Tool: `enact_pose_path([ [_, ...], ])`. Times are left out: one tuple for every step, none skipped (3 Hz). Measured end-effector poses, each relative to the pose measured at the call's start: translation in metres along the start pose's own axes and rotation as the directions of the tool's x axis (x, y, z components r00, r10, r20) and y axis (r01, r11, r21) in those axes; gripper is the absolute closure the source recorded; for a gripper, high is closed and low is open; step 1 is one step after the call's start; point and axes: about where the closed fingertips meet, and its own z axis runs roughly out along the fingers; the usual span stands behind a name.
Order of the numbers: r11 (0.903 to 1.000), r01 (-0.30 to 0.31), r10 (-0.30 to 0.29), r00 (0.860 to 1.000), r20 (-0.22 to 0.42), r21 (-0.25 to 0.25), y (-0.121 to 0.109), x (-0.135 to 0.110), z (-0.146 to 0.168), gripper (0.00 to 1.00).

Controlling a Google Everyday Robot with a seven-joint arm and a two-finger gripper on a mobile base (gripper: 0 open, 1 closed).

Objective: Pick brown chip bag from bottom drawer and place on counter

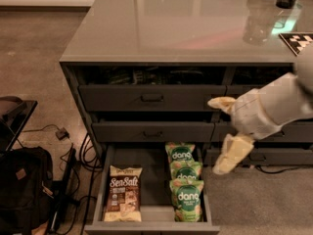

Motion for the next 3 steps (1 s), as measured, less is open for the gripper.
enact_pose_path([
  [0.9984, -0.044, 0.049, 0.991, 0.126, -0.036, -0.023, 0.019, 0.098, 0.00],
  [0.9943, -0.083, 0.094, 0.977, 0.190, -0.067, -0.039, 0.031, 0.197, 0.00],
  [0.9906, -0.091, 0.111, 0.971, 0.212, -0.103, -0.033, 0.033, 0.279, 0.00],
])
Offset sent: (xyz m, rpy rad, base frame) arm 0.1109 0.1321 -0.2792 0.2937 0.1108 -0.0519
